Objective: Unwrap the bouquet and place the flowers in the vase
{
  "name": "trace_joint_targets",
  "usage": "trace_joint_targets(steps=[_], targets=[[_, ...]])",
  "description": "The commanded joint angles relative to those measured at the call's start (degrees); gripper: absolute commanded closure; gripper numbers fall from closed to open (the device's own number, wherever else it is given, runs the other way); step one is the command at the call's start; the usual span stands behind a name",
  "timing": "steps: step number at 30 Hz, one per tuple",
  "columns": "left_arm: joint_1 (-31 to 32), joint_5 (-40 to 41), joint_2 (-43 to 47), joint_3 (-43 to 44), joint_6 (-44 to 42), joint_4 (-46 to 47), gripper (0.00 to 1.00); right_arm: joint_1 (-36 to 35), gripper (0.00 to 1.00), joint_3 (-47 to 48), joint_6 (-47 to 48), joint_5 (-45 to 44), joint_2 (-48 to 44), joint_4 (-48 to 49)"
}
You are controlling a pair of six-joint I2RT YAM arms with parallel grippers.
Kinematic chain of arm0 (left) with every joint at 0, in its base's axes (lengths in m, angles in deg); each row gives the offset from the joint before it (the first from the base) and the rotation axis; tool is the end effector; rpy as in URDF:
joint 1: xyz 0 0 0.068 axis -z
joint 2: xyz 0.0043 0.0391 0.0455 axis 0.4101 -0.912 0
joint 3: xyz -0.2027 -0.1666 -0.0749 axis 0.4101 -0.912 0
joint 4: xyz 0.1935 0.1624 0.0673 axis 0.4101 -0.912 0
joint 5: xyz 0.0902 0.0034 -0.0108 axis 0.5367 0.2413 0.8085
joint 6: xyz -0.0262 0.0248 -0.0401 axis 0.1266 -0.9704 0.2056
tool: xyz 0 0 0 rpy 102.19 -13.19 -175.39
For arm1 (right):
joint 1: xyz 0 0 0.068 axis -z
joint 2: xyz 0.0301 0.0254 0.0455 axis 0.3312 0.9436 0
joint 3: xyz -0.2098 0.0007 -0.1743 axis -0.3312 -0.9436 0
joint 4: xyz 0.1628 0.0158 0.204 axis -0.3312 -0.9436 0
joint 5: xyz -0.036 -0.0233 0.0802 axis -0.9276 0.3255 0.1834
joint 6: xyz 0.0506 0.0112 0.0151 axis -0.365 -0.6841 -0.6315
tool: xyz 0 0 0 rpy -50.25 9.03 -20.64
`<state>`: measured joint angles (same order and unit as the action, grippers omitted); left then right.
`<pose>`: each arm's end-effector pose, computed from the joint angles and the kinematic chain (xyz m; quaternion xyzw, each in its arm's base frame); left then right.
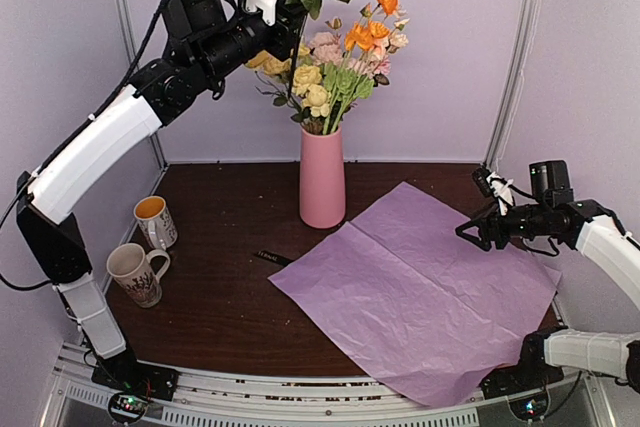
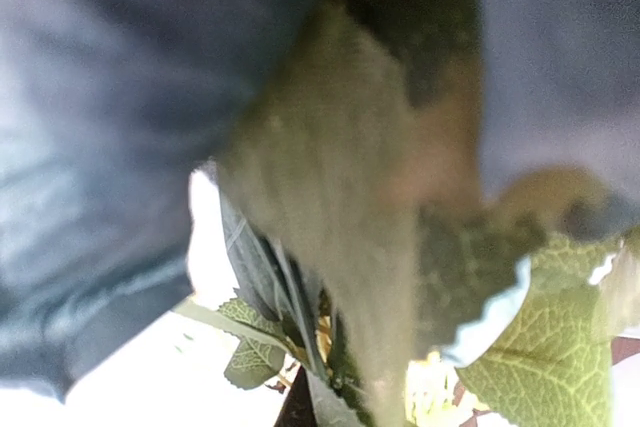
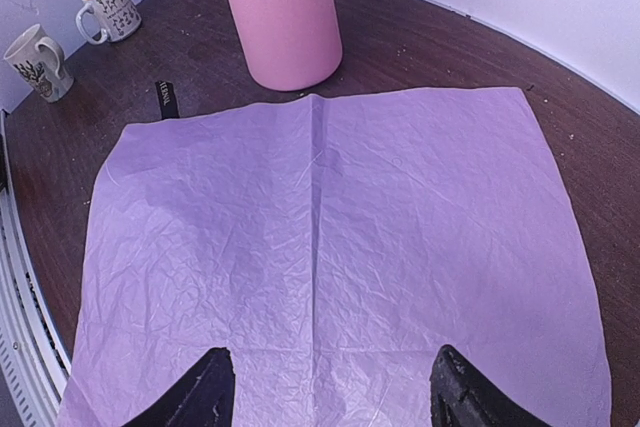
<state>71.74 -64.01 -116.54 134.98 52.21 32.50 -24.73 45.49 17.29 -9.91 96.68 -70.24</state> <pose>0.2598 -0.2789 0.5423 0.2925 0.5353 -0.1802 0.7716 0.1941 0.0414 0.2751 -0.3197 0.8085 0.2648 0.4172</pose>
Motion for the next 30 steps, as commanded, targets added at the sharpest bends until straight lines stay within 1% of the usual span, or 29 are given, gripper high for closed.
trace_joint_targets(steps=[1,7,10,12,18,22,30], targets=[[-0.9,-1.6,-0.6,2.5,3.7,4.5,1.00,0.2,0.34,1.0,0.5,-1.1,-0.7,0.8],[-0.8,-3.4,0.2,-1.6,9.4,6.6,1.00,0.2,0.33,1.1,0.6,-0.7,-0.2,0.8],[-0.8,-6.4,2.4,-4.6,13.3,7.5,1.00,0.2,0.33,1.1,0.7,-0.4,0.0,0.5],[-0.3,-6.6,4.7,-7.7,15.0,9.5,1.00,0.2,0.33,1.0,0.8,-0.3,-0.1,0.5],[1.6,-4.2,10.2,-13.5,14.1,11.4,1.00,0.2,0.34,1.1,0.8,0.0,0.1,0.6],[1.7,-4.7,10.9,-13.9,15.3,10.8,1.00,0.2,0.34,1.2,0.8,0.2,0.1,0.5],[1.7,-5.2,7.9,-12.5,16.2,11.1,1.00,0.2,0.34,1.2,1.2,0.5,-0.2,0.2]])
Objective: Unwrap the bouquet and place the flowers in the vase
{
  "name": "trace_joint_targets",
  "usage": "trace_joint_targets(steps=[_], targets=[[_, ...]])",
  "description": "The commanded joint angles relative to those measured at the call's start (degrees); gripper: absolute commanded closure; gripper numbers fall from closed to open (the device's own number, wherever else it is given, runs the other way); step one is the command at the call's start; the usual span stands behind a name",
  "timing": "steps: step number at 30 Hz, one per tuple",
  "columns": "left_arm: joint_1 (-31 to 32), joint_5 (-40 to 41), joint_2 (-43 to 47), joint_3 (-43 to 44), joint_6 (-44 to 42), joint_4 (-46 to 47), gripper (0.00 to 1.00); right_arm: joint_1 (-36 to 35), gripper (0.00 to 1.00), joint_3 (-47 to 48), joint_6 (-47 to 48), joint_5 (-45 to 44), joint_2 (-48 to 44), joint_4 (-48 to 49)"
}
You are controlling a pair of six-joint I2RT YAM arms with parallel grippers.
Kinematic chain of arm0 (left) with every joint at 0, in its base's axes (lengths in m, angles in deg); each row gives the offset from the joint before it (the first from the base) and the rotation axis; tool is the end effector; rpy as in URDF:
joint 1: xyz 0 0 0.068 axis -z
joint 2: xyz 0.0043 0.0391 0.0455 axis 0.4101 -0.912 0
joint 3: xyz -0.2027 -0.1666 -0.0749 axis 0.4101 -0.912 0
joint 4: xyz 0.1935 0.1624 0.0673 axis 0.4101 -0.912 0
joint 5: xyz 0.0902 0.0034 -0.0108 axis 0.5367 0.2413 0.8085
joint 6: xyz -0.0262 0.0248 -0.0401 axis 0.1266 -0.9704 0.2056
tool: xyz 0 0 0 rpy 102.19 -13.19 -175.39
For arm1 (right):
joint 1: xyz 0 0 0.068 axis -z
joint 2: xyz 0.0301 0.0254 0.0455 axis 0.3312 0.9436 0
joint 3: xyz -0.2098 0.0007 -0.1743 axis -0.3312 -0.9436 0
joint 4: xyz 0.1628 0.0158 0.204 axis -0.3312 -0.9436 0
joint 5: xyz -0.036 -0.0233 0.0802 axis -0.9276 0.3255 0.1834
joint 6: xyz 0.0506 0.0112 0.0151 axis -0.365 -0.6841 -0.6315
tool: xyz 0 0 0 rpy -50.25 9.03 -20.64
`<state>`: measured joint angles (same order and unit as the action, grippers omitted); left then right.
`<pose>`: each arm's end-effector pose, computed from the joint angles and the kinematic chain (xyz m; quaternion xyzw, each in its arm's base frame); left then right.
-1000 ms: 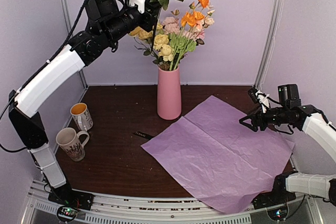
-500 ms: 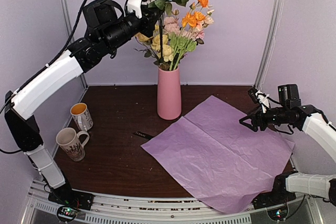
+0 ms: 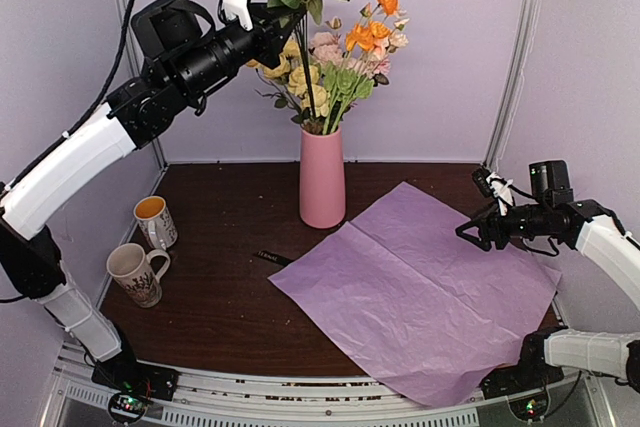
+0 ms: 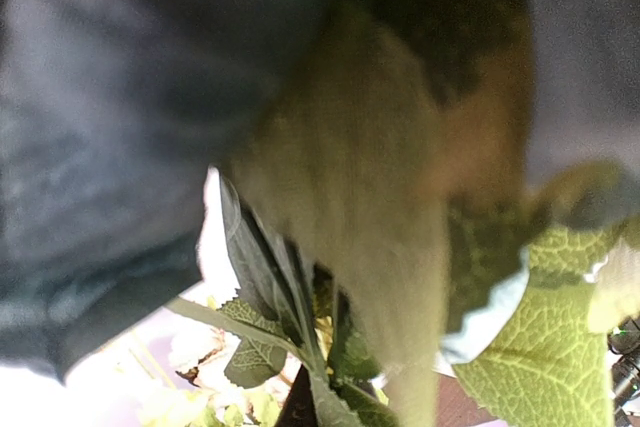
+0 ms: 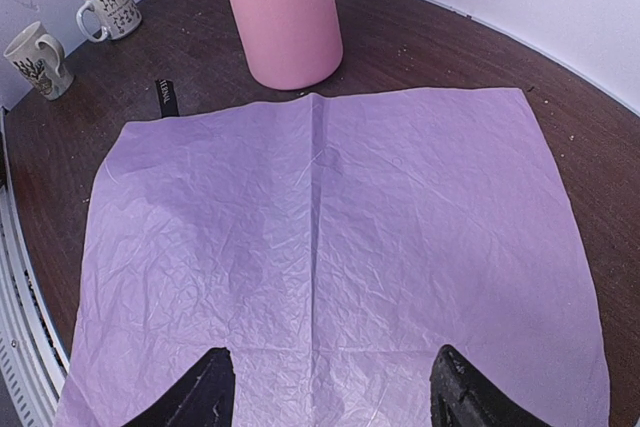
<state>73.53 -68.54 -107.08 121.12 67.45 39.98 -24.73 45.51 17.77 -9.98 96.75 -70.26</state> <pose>0.2263 -0.2624 0.5356 0.2470 0.5336 -0.3215 0.7422 0.1944 0.0414 0.2749 -0.3227 0.8076 0.2627 0.4178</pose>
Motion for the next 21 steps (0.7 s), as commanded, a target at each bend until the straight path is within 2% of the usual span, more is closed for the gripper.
trace_joint_targets(steps=[1,7,15,21], targets=[[-0.1,-0.5,-2.1,1.8,0.5,3.5,1.00,0.2,0.34,1.0,0.7,0.5,-0.3,0.2],[-0.5,0.6,-5.8,5.7,-3.1,2.5,1.00,0.2,0.33,1.1,0.7,0.8,0.0,0.3],[-2.7,0.2,-11.8,12.6,-3.6,-0.2,1.00,0.2,0.33,1.4,0.8,1.4,0.8,0.0],[-4.3,0.1,-14.3,13.0,-2.6,0.9,1.00,0.2,0.33,1.5,1.1,1.4,1.0,-0.1]])
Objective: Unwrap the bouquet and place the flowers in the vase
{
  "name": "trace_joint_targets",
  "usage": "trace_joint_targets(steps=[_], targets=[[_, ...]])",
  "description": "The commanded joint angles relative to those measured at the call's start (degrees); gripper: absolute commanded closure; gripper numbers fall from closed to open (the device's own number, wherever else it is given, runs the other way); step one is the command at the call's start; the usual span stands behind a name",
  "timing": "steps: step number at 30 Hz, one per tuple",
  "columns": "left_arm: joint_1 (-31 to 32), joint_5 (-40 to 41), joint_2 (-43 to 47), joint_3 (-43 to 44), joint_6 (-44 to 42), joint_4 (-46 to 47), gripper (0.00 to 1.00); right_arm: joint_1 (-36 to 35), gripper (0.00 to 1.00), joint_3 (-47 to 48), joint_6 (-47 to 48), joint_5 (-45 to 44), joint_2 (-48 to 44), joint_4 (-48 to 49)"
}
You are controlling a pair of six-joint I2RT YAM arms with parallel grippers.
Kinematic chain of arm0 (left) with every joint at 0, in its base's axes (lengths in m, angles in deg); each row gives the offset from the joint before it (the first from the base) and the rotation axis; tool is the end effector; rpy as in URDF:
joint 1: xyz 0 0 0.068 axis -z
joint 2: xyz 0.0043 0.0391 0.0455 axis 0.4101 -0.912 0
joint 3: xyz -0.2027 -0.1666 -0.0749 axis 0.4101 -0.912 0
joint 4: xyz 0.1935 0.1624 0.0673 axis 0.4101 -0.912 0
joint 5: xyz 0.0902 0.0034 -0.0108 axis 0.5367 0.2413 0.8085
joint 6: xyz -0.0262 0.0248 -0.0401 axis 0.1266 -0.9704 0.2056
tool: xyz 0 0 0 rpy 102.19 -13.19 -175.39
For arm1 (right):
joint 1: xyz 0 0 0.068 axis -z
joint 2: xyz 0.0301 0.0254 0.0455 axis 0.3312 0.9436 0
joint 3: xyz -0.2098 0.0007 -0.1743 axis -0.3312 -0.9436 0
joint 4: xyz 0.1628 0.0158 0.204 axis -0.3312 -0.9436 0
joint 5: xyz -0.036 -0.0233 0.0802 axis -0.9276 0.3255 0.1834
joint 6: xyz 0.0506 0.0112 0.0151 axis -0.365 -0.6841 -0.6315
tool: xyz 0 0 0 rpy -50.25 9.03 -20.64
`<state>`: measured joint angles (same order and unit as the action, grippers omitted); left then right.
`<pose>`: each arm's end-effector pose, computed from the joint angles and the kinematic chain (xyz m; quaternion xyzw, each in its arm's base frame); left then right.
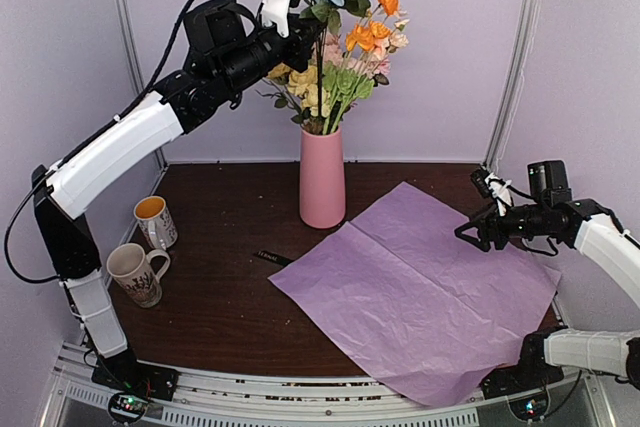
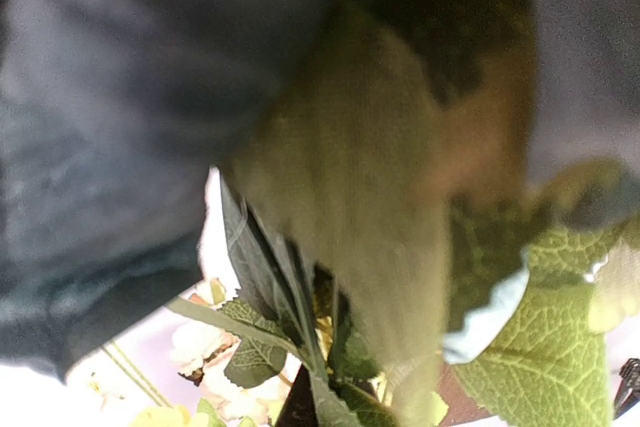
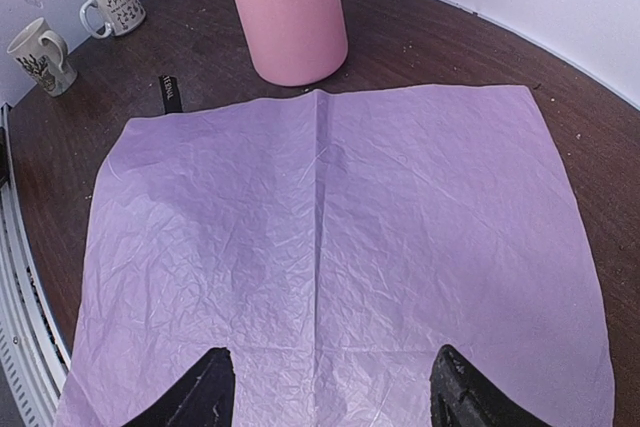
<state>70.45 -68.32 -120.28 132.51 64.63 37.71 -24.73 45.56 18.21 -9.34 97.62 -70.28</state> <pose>0.2859 -0.2976 0.5135 0.2568 0.5604 -0.2739 0.7382 0.1966 0.0419 0.2726 -0.3259 0.8074 0.2678 0.4126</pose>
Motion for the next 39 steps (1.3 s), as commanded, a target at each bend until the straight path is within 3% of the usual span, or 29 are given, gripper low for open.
trace_joint_targets(steps=[1,17,35,37,39], targets=[[-1.5,-0.4,-1.4,1.5,0.8,3.2,1.00,0.2,0.34,1.5,0.8,0.7,0.2,-0.1],[-3.9,-0.8,-2.4,-6.5,4.7,8.2,1.00,0.2,0.33,1.6,1.8,0.4,0.5,-0.6],[-4.3,1.9,-2.2,-23.0,10.8,17.4,1.00,0.1,0.33,1.7,2.2,1.1,1.3,-0.9],[-4.3,2.0,-2.2,-24.4,11.1,17.5,0.94,0.1,0.33,1.7,2.3,1.1,1.4,-1.0],[-4.3,1.9,-2.1,-24.9,11.2,17.0,0.81,0.1,0.33,1.7,2.4,1.0,1.3,-1.1]])
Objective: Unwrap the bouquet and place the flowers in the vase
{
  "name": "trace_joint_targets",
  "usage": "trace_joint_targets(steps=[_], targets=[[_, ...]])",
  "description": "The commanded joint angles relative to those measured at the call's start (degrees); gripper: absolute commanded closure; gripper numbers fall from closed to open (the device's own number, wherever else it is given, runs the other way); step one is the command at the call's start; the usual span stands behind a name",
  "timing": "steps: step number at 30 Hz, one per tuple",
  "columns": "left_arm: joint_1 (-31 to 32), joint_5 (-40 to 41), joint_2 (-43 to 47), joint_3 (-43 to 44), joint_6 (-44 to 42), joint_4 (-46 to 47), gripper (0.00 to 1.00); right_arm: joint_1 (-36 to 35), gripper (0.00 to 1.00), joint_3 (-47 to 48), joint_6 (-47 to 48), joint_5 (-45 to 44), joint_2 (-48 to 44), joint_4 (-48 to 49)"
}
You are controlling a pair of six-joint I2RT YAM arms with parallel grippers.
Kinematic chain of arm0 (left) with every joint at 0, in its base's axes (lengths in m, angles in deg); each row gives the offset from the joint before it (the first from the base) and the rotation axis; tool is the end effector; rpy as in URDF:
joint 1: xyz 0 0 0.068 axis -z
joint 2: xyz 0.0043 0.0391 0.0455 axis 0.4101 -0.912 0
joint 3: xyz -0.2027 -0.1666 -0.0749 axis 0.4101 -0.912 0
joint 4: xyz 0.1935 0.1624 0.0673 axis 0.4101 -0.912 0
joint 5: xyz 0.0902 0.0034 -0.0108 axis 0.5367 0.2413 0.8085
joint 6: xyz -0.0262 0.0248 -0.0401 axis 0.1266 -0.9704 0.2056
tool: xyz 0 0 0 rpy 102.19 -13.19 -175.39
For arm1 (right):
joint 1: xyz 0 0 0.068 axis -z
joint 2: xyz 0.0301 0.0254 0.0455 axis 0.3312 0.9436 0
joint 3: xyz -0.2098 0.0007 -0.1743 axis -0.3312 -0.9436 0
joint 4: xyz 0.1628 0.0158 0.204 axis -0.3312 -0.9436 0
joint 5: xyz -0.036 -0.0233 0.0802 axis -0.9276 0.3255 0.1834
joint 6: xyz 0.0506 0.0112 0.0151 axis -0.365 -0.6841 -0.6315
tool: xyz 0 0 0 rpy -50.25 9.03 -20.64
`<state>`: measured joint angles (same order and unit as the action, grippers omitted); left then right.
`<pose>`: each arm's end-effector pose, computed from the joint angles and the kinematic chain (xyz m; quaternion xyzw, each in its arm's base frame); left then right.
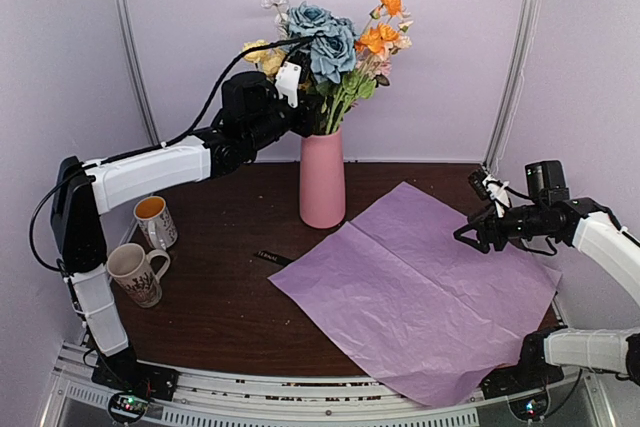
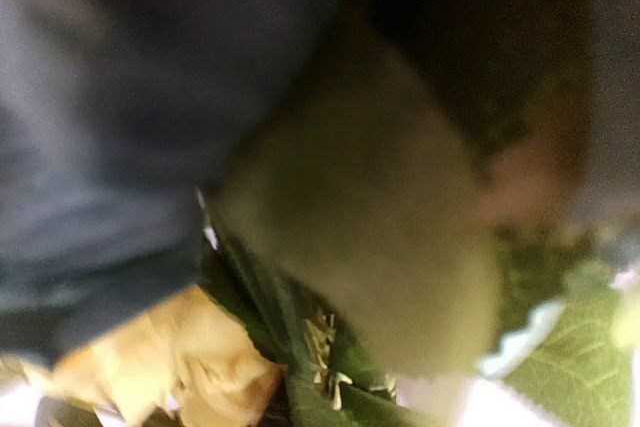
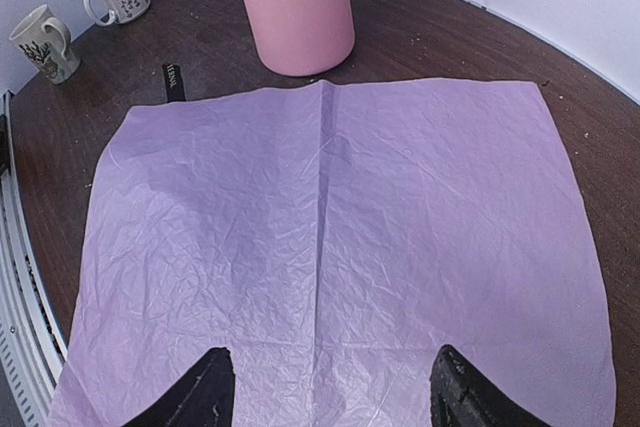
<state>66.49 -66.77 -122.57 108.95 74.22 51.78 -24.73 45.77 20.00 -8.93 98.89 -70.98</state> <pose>0.3375 -0.3047 0.3794 0.2050 0.6630 -0.2734 0.6661 0.1993 0.0424 0.2690 -0.3360 0.8075 0.2684 0.4039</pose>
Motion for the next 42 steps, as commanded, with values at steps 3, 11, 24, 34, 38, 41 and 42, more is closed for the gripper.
trace_joint_targets(steps=[3,11,24,34,38,41,42], targets=[[-0.3,-0.2,0.7,-2.2,2.1,1.6,0.58,0.1,0.33,1.6,0.7,0.6,-0.1,-0.5],[0.0,0.3,6.2,-11.4,5.6,3.9,0.46,0.1,0.34,1.7,1.0,0.8,0.0,-0.7],[3.2,3.1,17.3,-23.4,5.3,2.5,0.41,0.1,0.34,1.7,1.9,0.5,-0.3,-1.7],[6.2,5.9,26.8,-31.0,2.9,-9.5,0.38,0.1,0.33,2.9,2.5,0.0,1.4,-3.0],[6.3,11.6,31.9,-32.4,-2.0,-20.6,0.36,0.1,0.34,2.7,2.3,-0.9,1.5,-2.7],[6.1,18.5,36.9,-34.3,-6.9,-27.3,0.27,0.2,0.33,2.6,1.2,-3.1,1.1,-1.7],[5.9,21.3,38.3,-35.3,-9.1,-28.8,0.22,0.3,0.33,2.5,0.6,-4.1,0.9,-1.2]])
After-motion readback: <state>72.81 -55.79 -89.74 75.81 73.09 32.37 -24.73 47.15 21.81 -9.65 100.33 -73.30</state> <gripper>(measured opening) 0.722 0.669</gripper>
